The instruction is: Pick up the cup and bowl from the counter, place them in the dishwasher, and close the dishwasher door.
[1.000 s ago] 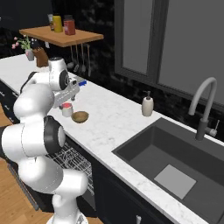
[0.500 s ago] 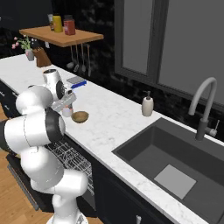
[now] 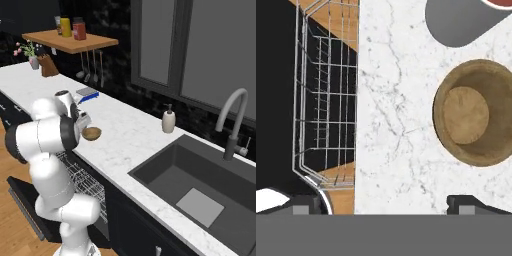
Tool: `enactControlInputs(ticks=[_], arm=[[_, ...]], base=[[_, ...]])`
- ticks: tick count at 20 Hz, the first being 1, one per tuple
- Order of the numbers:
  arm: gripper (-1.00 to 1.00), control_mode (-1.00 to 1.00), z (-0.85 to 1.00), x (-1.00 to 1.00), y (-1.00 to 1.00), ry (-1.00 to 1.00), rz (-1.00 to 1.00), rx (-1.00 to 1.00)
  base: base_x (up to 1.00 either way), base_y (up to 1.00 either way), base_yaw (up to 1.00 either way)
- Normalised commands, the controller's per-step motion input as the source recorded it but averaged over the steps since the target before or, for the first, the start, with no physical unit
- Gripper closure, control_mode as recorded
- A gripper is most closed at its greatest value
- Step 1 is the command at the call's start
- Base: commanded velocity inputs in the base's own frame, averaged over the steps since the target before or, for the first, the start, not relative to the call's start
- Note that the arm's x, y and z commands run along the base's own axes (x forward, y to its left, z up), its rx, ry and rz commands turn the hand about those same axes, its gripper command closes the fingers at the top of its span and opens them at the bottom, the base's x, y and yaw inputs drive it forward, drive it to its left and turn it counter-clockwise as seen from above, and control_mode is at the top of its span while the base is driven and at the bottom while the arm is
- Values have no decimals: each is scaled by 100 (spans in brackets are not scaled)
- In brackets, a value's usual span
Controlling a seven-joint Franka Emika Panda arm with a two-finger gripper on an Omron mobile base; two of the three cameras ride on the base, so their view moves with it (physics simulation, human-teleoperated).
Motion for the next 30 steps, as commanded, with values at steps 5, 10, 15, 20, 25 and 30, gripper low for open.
enactControlInputs(ticks=[5,10,15,20,25,30], arm=[[-100,-100,-35,42,0,0,-3,0],[-100,-100,-28,52,0,0,-2,0],[-100,-100,-18,49,0,0,-1,0],[-100,-100,-21,47,0,0,-1,0],[-100,-100,-31,28,0,0,-1,0],[100,-100,-38,2,0,0,0,0]], base=[[0,0,0],[0,0,0],[0,0,0],[0,0,0],[0,0,0],[0,0,0]])
